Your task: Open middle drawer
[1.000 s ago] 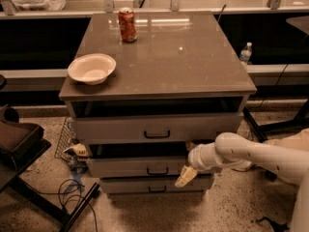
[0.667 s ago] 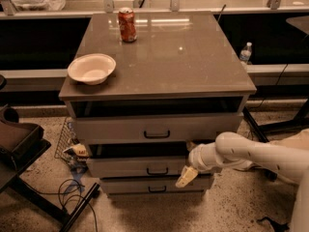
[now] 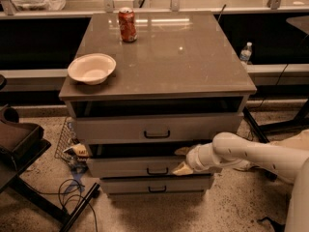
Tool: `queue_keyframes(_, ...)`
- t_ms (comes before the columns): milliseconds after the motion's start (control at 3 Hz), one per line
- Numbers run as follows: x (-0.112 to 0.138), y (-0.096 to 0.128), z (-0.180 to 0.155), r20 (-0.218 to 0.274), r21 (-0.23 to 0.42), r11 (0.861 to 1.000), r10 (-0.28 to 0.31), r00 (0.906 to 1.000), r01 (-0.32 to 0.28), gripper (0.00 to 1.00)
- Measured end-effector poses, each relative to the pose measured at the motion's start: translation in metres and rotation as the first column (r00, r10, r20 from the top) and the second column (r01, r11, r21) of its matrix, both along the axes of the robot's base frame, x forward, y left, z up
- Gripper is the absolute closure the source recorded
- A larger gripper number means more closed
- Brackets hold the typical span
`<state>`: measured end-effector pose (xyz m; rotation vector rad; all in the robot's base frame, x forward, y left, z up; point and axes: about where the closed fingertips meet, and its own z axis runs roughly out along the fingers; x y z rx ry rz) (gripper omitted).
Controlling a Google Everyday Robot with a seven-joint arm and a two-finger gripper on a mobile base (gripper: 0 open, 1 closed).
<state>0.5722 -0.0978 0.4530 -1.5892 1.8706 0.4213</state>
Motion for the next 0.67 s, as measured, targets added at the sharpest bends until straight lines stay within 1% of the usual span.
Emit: queue_keyframes(667,-0.0014,0.0033,-0.0019,-0.004,0.003,1.000,0.005,1.0000,-0.005,0.93)
